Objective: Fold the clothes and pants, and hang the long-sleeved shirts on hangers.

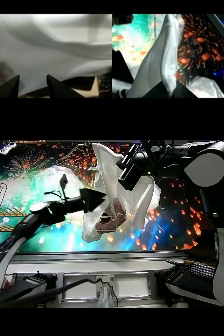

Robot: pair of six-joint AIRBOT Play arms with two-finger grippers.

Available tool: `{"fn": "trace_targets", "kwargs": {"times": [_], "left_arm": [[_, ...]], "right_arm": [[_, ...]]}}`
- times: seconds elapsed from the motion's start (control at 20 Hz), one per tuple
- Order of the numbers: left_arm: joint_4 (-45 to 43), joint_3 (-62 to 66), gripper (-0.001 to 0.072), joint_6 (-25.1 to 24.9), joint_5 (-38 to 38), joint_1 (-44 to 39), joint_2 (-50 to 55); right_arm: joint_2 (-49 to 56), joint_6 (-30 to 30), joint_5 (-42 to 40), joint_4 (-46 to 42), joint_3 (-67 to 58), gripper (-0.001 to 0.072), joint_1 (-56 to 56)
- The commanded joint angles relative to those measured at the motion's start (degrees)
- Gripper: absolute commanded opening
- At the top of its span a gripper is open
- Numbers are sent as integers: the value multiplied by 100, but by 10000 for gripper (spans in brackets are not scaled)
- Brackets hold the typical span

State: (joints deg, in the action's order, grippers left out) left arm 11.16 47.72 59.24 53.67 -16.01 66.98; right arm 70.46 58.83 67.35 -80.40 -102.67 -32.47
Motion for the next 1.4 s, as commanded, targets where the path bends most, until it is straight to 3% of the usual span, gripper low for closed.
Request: {"fn": "trace_targets", "kwargs": {"times": [0.0, 0.15, 0.3, 0.7, 1.0, 1.35], "left_arm": [[-487, -2, 381, 85, 142, 603, -302], [-730, 2, 381, 223, -33, 933, -256], [-1036, 153, 381, -55, -216, 1154, -151], [-1342, 1554, 382, 83, 669, 1067, 800], [-1978, 1600, 381, 79, 240, 651, 848], [-1978, 1659, 380, -96, -190, 330, 922]], "right_arm": [[2, -4, 15, -48, -7, 21, -2], [2, -4, 15, -48, -7, 21, -2], [2, -4, 15, -42, -7, 21, -7], [2, -4, 17, -42, -7, 21, -7], [2, -2, 17, -20, -7, 21, -7], [2, 0, 81, 105, -7, 21, -7]]}}
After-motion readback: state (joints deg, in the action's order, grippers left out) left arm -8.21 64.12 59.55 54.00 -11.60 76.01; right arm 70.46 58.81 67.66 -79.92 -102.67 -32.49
